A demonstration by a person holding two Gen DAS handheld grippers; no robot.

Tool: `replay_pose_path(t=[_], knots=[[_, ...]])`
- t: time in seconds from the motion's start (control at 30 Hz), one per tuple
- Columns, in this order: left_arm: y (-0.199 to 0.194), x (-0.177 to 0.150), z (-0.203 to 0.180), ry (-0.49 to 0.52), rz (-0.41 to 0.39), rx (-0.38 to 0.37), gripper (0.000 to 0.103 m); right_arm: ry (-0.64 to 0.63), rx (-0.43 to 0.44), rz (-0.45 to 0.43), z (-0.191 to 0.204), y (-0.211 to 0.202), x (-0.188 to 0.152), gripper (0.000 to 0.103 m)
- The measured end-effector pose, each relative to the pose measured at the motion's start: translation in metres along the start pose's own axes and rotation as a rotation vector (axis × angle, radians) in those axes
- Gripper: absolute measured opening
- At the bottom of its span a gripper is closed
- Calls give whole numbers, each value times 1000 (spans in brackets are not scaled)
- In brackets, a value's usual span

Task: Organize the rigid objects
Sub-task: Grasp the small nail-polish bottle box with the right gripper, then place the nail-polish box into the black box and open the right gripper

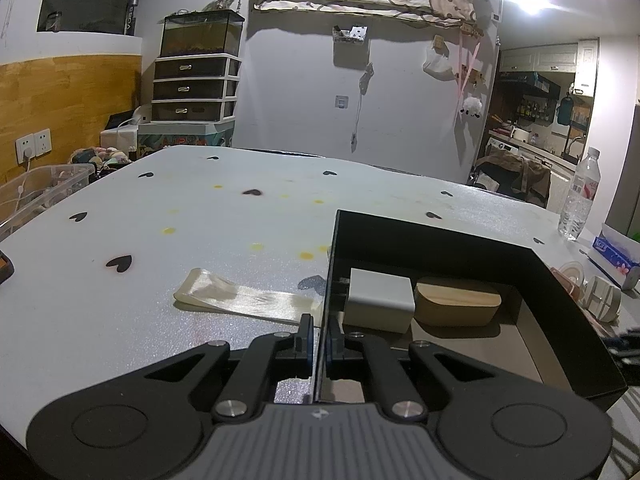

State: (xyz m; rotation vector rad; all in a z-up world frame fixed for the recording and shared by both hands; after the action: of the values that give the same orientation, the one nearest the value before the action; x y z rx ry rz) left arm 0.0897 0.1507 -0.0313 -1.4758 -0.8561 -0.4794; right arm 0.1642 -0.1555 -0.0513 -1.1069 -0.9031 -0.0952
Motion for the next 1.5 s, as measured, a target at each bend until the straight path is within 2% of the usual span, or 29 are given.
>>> replay_pose_path(t=[0.17, 0.23, 0.33, 0.47, 0.6, 0.73, 0.93, 1.07, 1.13, 1.33, 1.43, 1.5], knots=[[0, 0, 0, 0, 0, 0, 6, 29, -10, 21, 4, -15, -10, 34], [0, 0, 0, -1, 0, 0, 6, 26, -37, 12, 6, -14, -8, 41], [0, 0, -1, -6, 0, 1, 6, 42, -50, 12, 6, -6, 0, 42], [0, 0, -1, -3, 0, 1, 6, 58, -71, 46, 8, 6, 2, 41], [-1, 0, -1, -4, 0, 0, 6, 33, -111, 42, 14, 8, 1, 40], [0, 0, -1, -2, -1, 0, 6, 51, -116, 36, 12, 5, 0, 32], [1, -1, -2, -5, -1, -3, 5, 129, -102, -71, 4, -18, 19, 31], [1, -1, -2, -9, 0, -13, 5, 107, -56, -132, 17, -31, 36, 31], [2, -1, -1, -10, 0, -17, 5, 124, -7, -138, 24, -34, 43, 31], [4, 0, 1, -15, -1, -28, 6, 266, 116, -57, 47, -23, 64, 31], [4, 0, 2, -19, -1, -35, 6, 334, 120, 5, 59, -11, 73, 31], [4, 0, 2, -17, 0, -39, 6, 379, 80, 46, 68, -1, 81, 31]])
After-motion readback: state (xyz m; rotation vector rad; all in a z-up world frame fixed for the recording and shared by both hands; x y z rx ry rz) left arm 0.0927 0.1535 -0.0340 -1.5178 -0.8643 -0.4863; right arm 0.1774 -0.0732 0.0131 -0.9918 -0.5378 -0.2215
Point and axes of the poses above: each gripper's, at about its wrist camera, not at the fingertips, and y roughly the way its jaws point, z to its left, x to its top, the point moved 1 cm from there along y, roughly the way its jaws point, and after that the axes turned 11 degrees about z, right-handed, at the moved point
